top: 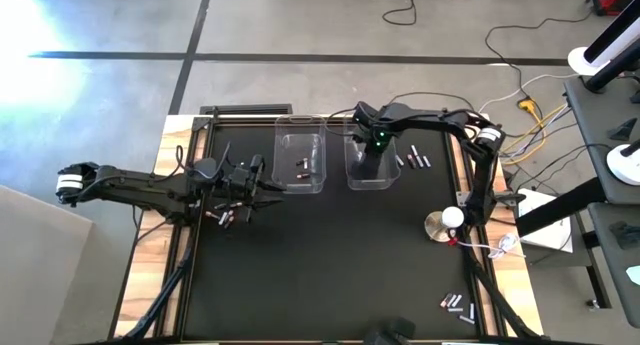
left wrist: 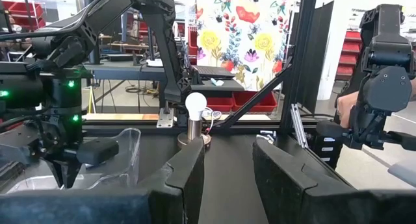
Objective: Sort batteries
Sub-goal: Put the white battery into the right transparent bin
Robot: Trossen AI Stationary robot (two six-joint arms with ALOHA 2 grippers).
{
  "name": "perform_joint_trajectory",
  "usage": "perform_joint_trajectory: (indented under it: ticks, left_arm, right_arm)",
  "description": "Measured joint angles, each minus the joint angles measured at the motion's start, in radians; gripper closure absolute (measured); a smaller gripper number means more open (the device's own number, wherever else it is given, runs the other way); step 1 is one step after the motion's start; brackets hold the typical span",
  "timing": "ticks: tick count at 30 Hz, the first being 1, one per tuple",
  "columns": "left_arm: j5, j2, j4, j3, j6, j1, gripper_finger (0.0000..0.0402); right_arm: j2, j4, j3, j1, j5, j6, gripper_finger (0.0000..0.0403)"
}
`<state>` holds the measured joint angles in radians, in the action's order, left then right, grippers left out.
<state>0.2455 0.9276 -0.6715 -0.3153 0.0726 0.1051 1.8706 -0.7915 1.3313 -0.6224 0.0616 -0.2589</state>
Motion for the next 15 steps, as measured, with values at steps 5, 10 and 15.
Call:
perform_joint_trajectory:
  ticks: [5, 10, 15]
  left_arm:
    - [0.0, 0.0, 0.001, 0.0, -0.003, 0.0, 0.029]
    - [0.0, 0.0, 0.002, 0.0, -0.003, 0.0, 0.029]
    - [0.0, 0.0, 0.002, 0.0, -0.003, 0.0, 0.029]
  right_arm:
    - [0.0, 0.013, -0.004, 0.0, 0.0, -0.013, 0.0374]
    - [0.0, 0.018, -0.016, 0.003, 0.027, -0.016, 0.0374]
    - [0.0, 0.021, -0.027, 0.003, 0.029, -0.007, 0.0374]
